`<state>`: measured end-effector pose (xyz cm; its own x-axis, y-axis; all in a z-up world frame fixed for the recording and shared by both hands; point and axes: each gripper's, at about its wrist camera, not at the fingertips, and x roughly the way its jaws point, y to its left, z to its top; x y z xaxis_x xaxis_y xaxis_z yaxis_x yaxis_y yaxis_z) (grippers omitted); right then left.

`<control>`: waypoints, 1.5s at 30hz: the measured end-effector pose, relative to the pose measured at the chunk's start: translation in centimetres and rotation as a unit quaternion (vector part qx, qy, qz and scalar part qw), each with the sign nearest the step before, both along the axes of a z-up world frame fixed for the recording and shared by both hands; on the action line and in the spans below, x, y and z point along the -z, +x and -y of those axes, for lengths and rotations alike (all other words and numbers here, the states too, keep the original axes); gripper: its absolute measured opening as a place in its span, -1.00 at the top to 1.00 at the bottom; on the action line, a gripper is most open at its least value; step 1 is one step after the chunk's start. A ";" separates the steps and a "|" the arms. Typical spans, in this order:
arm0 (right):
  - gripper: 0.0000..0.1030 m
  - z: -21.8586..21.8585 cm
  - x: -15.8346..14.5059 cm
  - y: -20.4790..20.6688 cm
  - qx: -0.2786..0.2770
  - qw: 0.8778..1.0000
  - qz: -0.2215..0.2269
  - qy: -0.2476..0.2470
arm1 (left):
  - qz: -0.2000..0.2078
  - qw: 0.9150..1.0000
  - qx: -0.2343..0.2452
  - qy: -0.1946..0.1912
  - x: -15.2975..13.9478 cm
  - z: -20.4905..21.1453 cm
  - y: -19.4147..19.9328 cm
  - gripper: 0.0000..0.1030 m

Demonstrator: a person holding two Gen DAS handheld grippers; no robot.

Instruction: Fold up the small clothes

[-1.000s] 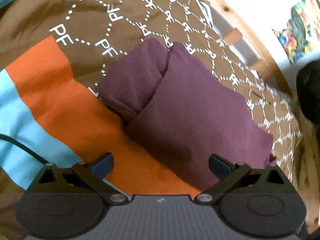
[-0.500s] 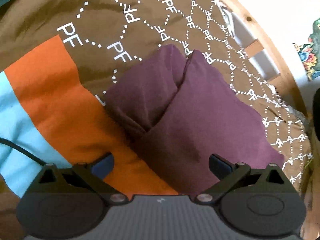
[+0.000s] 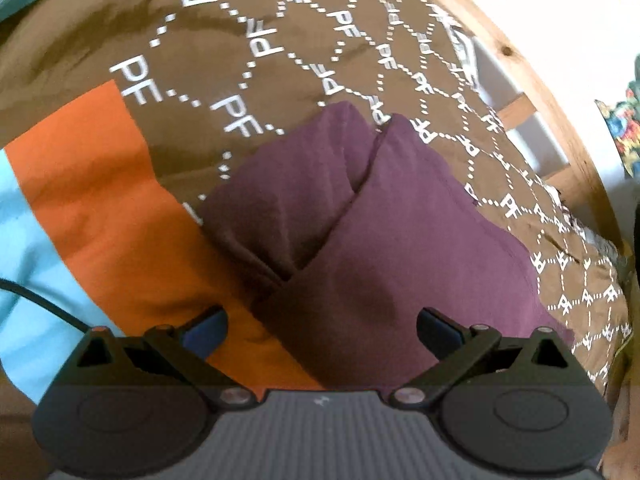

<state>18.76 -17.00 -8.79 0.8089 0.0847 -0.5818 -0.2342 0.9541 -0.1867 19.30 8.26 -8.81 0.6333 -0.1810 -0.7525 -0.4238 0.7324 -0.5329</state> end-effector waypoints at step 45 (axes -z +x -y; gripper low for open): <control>-0.99 3.7 -3.1 -0.7 -0.022 0.999 -0.038 0.032 | 0.135 0.976 0.117 0.127 -8.2 5.6 2.7 0.78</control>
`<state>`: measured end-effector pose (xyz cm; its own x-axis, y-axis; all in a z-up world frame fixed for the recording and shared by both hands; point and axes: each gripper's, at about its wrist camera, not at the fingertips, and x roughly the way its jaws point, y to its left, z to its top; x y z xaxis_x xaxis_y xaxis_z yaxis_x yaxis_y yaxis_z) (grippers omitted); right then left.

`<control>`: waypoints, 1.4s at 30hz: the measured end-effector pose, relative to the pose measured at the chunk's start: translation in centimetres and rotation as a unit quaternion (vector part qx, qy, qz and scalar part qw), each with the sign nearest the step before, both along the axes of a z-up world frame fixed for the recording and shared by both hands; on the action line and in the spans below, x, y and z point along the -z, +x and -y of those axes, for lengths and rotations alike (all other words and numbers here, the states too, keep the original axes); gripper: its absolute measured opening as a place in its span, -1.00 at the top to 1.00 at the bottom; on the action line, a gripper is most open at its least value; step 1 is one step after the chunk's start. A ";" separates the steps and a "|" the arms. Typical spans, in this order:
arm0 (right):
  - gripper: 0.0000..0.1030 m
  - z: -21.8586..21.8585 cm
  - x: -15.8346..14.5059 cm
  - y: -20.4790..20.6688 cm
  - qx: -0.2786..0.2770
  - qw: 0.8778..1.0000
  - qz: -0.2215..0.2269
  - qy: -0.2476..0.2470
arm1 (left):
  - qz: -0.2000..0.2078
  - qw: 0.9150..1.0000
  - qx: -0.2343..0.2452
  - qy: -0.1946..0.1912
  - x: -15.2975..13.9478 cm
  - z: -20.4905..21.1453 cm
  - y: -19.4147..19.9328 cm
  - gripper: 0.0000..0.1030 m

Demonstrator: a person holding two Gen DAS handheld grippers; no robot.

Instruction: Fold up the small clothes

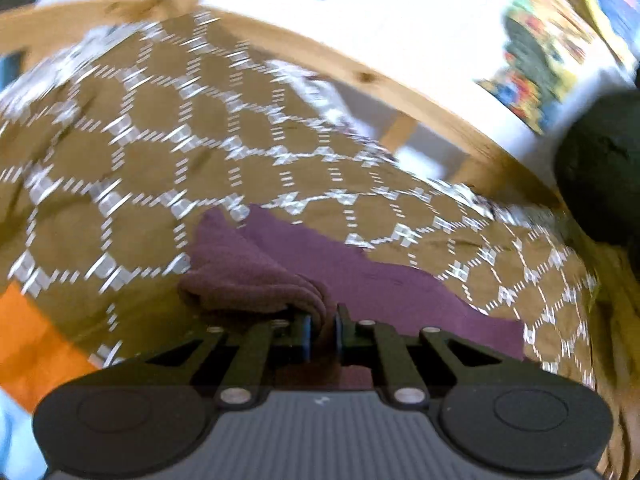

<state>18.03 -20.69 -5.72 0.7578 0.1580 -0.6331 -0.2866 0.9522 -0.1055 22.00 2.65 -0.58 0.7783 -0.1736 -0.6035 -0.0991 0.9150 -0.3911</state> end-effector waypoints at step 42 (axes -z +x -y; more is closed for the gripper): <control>-0.99 15.3 -2.3 -2.0 0.137 0.978 0.117 0.106 | 0.084 0.912 0.340 0.215 2.5 15.7 -9.2 -0.72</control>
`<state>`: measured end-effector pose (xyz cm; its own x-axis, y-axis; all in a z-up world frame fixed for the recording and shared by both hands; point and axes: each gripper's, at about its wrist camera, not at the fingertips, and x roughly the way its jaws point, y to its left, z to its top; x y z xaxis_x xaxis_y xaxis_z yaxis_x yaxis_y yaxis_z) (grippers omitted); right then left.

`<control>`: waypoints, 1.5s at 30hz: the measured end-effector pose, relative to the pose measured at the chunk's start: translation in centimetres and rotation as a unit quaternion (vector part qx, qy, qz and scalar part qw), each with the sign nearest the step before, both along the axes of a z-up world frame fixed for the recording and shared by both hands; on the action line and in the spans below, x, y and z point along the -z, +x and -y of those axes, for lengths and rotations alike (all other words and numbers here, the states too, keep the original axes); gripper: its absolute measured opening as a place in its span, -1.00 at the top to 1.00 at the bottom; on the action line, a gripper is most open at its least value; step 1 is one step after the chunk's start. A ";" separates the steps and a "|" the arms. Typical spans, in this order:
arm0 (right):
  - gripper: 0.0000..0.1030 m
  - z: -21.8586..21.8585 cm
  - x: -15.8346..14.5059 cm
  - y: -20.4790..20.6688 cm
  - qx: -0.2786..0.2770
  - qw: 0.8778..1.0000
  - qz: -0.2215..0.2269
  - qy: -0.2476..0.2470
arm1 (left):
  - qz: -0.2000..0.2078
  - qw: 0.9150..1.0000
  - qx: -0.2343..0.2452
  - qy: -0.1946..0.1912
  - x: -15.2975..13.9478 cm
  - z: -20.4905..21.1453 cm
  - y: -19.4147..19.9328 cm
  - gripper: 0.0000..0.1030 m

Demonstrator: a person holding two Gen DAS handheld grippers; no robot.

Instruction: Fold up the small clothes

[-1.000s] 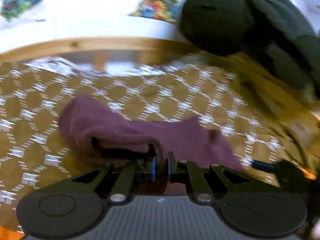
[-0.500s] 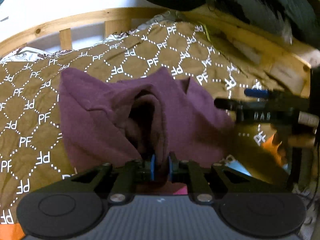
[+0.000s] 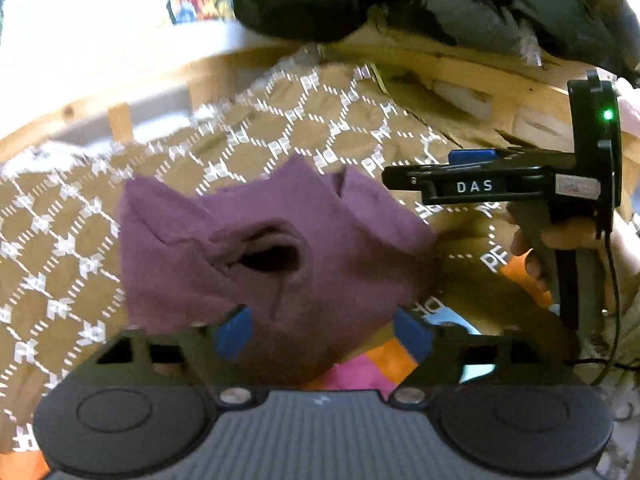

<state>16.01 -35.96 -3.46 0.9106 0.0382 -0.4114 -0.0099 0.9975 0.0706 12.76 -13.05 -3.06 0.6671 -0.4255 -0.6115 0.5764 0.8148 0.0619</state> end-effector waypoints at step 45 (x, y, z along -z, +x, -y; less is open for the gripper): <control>0.85 -7.4 -1.5 13.5 -0.154 0.973 -0.117 0.125 | 0.055 0.997 -0.003 0.062 0.9 -2.2 0.4 0.73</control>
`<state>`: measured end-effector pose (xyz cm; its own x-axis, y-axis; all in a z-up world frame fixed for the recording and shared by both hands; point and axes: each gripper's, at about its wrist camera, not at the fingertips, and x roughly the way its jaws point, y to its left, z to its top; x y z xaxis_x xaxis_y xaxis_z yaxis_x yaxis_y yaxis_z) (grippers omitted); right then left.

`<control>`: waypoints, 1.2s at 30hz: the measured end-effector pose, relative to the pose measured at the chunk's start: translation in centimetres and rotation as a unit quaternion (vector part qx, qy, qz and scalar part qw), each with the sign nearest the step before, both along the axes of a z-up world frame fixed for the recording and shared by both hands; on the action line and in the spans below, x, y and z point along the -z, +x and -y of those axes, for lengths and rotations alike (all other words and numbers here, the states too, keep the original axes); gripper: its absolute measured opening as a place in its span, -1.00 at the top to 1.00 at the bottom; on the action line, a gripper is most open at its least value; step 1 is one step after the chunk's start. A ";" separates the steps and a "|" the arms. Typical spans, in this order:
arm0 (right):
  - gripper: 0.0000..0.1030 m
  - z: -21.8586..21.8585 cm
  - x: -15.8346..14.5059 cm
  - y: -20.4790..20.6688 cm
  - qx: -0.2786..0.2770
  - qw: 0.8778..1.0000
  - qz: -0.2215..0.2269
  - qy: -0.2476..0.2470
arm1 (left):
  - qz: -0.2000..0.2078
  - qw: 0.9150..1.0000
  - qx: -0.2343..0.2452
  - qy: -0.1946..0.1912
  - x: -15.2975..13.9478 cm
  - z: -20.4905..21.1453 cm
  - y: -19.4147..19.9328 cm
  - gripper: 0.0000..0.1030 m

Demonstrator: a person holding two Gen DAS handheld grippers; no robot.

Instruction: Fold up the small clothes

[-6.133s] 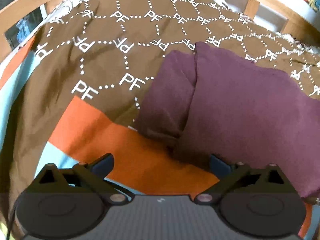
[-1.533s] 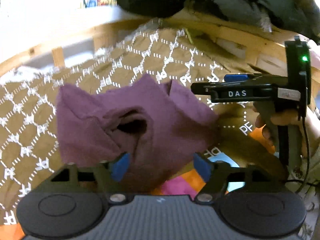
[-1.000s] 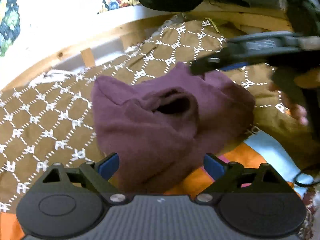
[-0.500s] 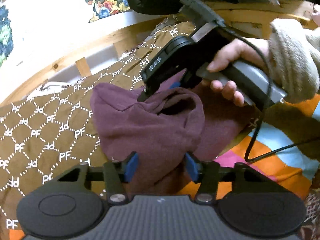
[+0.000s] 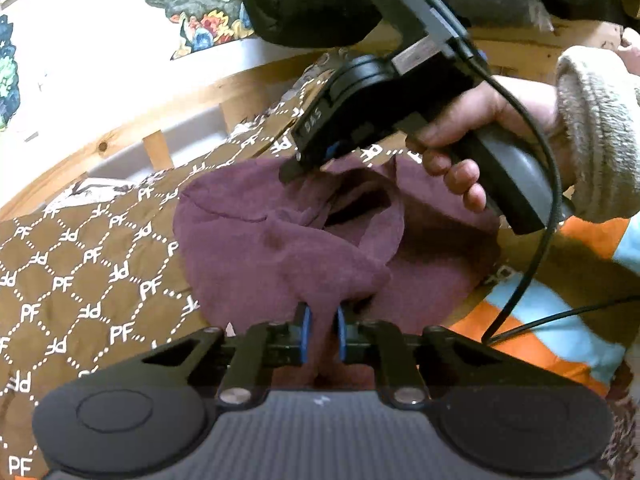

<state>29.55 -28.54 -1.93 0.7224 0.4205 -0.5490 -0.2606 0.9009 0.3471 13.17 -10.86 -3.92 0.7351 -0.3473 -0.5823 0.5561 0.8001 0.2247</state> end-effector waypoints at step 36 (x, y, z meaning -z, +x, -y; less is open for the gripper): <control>0.66 10.0 3.3 -5.7 0.118 0.990 -0.013 -0.072 | -0.034 0.997 0.068 0.000 1.9 5.9 -0.4 0.65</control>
